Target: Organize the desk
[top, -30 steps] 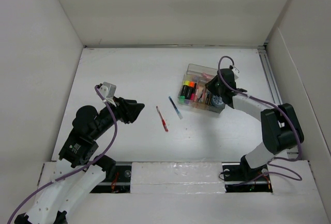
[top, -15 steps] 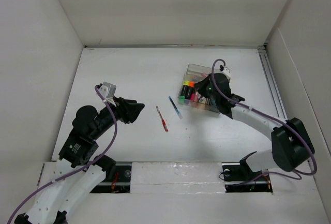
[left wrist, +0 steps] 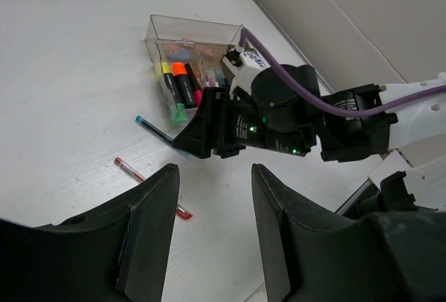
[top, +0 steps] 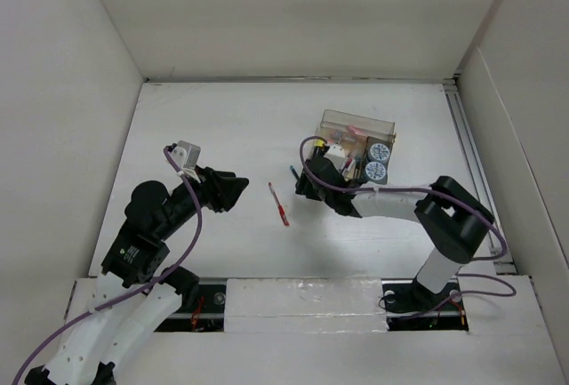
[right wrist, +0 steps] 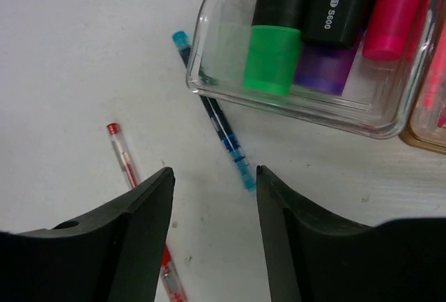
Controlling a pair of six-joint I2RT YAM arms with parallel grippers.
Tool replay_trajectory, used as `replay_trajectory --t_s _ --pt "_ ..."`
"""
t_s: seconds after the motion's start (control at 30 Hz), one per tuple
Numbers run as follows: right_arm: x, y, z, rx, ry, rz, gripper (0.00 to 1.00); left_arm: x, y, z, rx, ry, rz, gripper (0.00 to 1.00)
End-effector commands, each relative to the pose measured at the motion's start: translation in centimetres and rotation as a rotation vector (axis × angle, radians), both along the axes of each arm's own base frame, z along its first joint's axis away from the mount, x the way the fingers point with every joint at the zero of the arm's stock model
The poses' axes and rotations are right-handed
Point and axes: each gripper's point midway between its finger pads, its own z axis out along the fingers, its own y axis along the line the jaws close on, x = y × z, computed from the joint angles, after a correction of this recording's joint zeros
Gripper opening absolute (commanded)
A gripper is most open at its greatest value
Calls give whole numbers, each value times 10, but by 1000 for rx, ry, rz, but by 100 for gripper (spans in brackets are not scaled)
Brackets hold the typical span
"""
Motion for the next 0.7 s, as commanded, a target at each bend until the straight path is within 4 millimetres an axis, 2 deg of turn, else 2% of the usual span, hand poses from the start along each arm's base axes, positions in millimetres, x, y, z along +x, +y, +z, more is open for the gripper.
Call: replay_trajectory --t_s 0.0,0.1,0.2,0.27,0.3,0.4,0.5,0.6,0.63,0.67 --pt "15 7 13 -66 -64 -47 57 2 -1 16 -17 -53 -4 42" --pt "17 5 5 -96 -53 -58 57 2 -1 15 -17 -52 -6 43" --pt "16 3 -12 -138 -22 -55 57 1 -1 16 -18 -54 -8 42" --pt "18 8 -10 -130 -22 -50 56 1 -1 16 -18 -54 -8 42" --pt "12 8 -19 -161 4 -34 55 1 -1 16 -20 -54 -7 42" --pt "8 16 -24 -178 11 -15 54 1 -1 16 -19 -56 -7 42" --pt "8 15 -29 -196 23 -15 52 1 -1 16 -20 -54 -7 43" --pt "4 16 -37 -220 36 -4 46 0 0 17 -22 -60 -4 42" --pt "5 17 -37 -219 38 -6 35 1 -1 17 -23 -57 -6 42" --pt "5 17 -42 -232 44 -3 31 1 -1 16 -20 -55 -7 42"
